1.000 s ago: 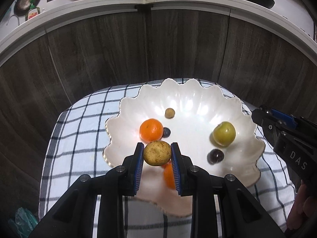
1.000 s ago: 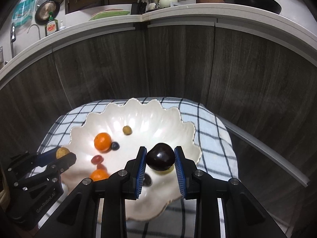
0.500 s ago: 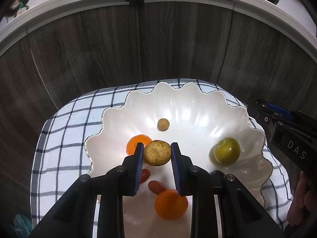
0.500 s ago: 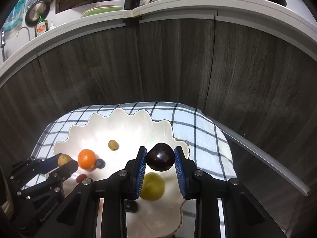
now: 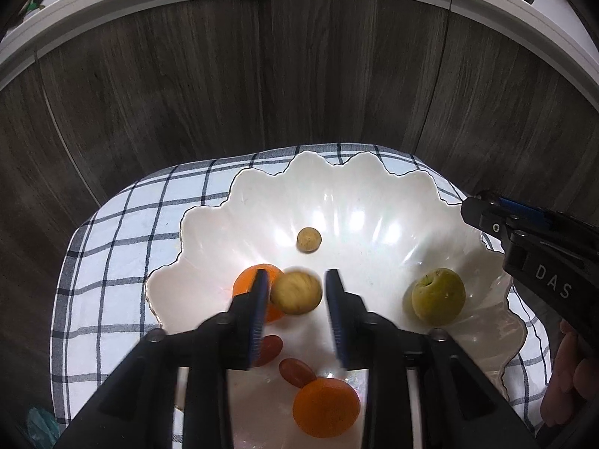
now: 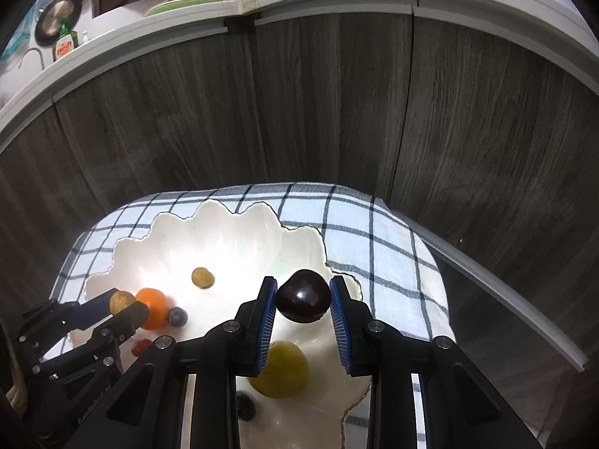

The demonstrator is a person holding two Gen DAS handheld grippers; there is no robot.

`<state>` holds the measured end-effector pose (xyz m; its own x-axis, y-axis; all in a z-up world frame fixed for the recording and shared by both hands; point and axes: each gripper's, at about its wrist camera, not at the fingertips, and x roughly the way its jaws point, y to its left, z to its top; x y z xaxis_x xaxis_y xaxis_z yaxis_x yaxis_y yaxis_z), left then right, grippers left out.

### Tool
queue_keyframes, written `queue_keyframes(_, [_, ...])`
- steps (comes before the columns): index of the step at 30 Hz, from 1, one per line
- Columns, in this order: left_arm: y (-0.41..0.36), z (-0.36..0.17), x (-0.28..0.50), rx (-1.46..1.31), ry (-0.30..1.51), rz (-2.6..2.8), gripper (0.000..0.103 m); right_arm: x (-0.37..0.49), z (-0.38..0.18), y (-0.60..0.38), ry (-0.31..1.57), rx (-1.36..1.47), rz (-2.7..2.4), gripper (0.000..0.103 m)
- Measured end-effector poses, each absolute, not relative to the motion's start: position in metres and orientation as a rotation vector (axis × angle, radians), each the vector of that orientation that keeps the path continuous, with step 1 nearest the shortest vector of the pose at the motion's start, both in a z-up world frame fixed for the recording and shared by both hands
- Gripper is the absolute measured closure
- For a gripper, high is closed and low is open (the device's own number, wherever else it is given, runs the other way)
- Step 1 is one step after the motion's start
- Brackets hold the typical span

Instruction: Organize fruits

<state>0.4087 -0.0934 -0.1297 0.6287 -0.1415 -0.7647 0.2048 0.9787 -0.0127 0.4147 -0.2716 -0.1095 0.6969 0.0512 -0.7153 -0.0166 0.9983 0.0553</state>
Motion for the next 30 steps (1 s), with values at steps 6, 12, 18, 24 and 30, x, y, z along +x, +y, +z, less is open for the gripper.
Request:
queue_keyframes(6, [-0.090,-0.125,0.404,0.084,0.843,-0.165,0.040,0.412,-0.107,-0.273,0.786,0.049,0.014,0.043])
queue_keyframes(12, [-0.085,-0.118,0.395,0.077,0.817,-0.146,0.026,0.403,-0.097,-0.276,0.758,0.070,0.006,0.039])
queue_keyframes(18, [-0.080,-0.109,0.385,0.075,0.808,-0.135,0.026,0.390,-0.089,-0.274,0.747,0.069,0.003,0.038])
queue_keyframes(24, [-0.076,-0.098,0.369,0.073,0.787,-0.126,0.026,0.375,-0.080,-0.272,0.733,0.072,0.005,0.038])
queue_keyframes(30, [-0.072,-0.086,0.354,0.072,0.763,-0.122,0.026,0.357,-0.069,-0.270,0.710,0.069,0.009,0.038])
